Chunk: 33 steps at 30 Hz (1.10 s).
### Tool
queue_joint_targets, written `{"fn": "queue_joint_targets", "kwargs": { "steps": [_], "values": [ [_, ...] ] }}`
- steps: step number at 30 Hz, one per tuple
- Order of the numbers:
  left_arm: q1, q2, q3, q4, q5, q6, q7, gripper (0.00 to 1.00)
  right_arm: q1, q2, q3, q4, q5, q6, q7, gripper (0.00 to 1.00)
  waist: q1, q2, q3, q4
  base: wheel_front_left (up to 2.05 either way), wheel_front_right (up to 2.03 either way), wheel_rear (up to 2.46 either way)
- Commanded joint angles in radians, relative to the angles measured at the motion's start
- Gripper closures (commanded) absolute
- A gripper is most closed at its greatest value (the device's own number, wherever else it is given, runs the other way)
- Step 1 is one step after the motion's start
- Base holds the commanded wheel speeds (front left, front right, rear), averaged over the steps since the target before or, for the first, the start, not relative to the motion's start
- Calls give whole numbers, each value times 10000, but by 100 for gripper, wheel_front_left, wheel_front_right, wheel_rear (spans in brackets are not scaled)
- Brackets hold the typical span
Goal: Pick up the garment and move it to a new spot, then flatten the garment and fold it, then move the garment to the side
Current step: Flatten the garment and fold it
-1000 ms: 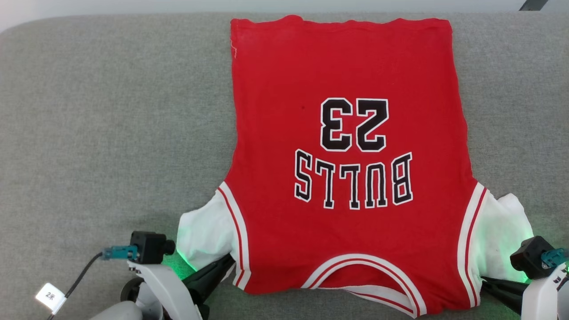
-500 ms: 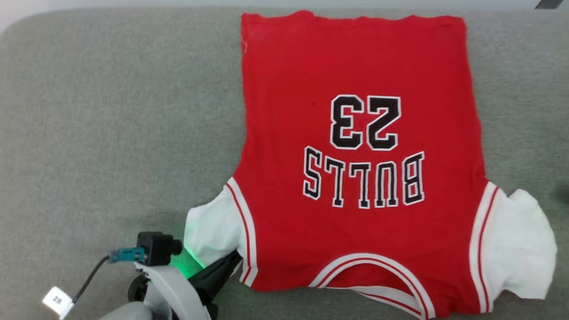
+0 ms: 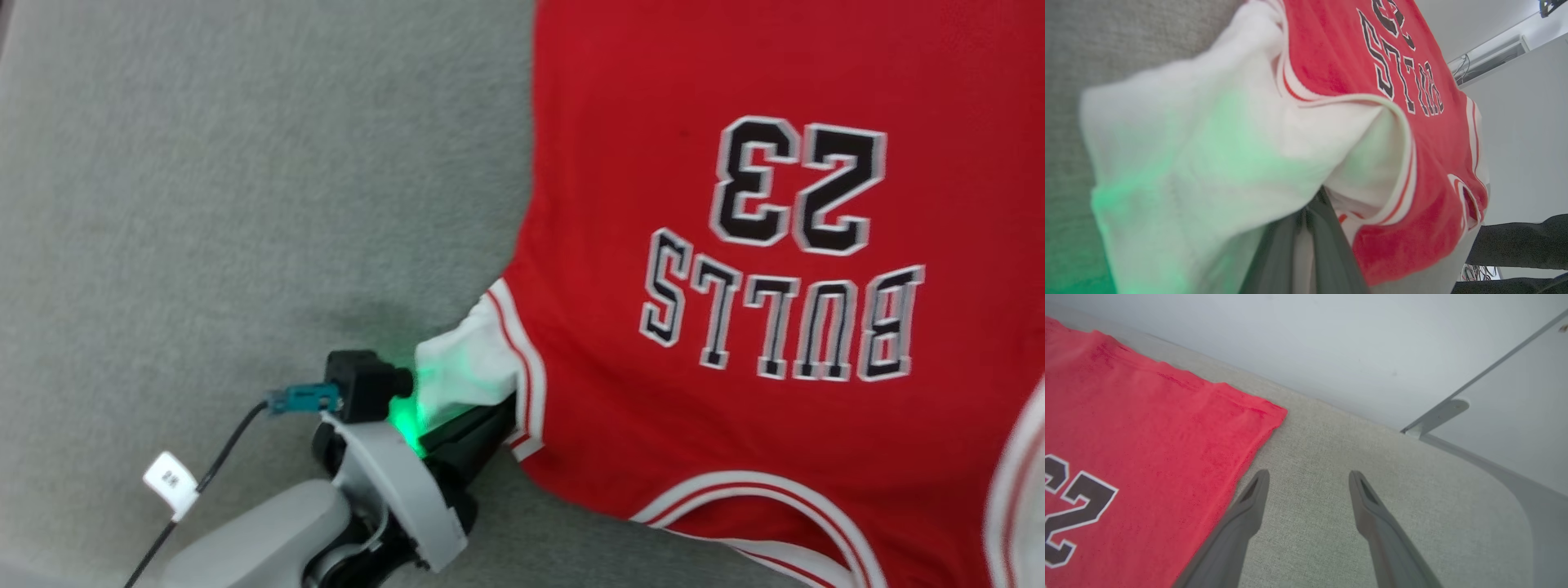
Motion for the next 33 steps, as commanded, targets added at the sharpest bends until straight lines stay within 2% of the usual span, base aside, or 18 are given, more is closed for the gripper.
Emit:
{"fn": "queue_joint_targets", "kwargs": {
  "steps": [1, 5, 8, 13, 17, 18, 19, 20, 21, 27, 31, 33],
  "values": [
    [-92, -720, -253, 564, -22, 24, 198, 100, -559, 362, 72, 540, -237, -15, 305, 0, 0, 0, 1019, 946, 0, 0, 0],
    [-285, -1041, -375, 920, 40, -43, 219, 100, -2077, 1311, 246, 2297, -757, -15, 1260, 0, 0, 0, 1395, 1217, 0, 0, 0],
    [-380, -1194, -443, 1200, 59, -69, 212, 100, -2781, 1751, 338, 3345, -904, -15, 1901, 0, 0, 0, 1596, 1315, 0, 0, 0],
    [-562, -1408, -551, 1611, 24, -104, 189, 100, -3362, 2202, 577, 4314, -1086, -15, 2744, 0, 0, 0, 1816, 1396, 0, 0, 0],
    [-674, -1519, -637, 1846, -51, -103, 152, 100, -3352, 2438, 780, 4672, -1057, -14, 2968, 0, 0, 0, 1885, 1414, 0, 0, 0],
    [-697, -1523, -655, 1876, -71, -108, 154, 100, -3333, 2466, 901, 4656, -1065, -11, 3001, 26, 0, 0, 1888, 1413, 0, 0, 0],
    [-725, -1513, -663, 1871, -91, -112, 132, 100, -3318, 2456, 992, 4604, -1065, -8, 2958, 57, 0, 0, 1885, 1413, 0, 0, 0],
    [-754, -1516, -681, 1852, -106, -115, 107, 100, -3312, 2437, 1027, 4580, -1038, -8, 2882, 93, 0, 0, 1875, 1412, 0, 0, 0],
    [-793, -1524, -705, 1838, -121, -116, 74, 100, -3325, 2425, 1060, 4576, -1014, -8, 2769, 100, 0, 0, 1858, 1401, 0, 0, 0],
    [-725, -1236, -683, 1831, -278, -123, -218, 100, -3079, 2249, 1193, 4552, -601, -12, 2133, 100, 0, 0, 1299, 1166, 0, 0, 0],
    [-391, -842, -630, 1701, -381, -124, -431, 100, -2470, 1785, 1529, 3867, 26, -14, 1835, 100, 0, 0, 654, 883, 0, 0, 0],
    [-175, -608, -586, 1600, -450, -127, -509, 100, -1972, 1351, 1719, 3283, 466, -14, 1700, 100, 0, 0, 335, 710, 0, 0, 0]
  ]
}}
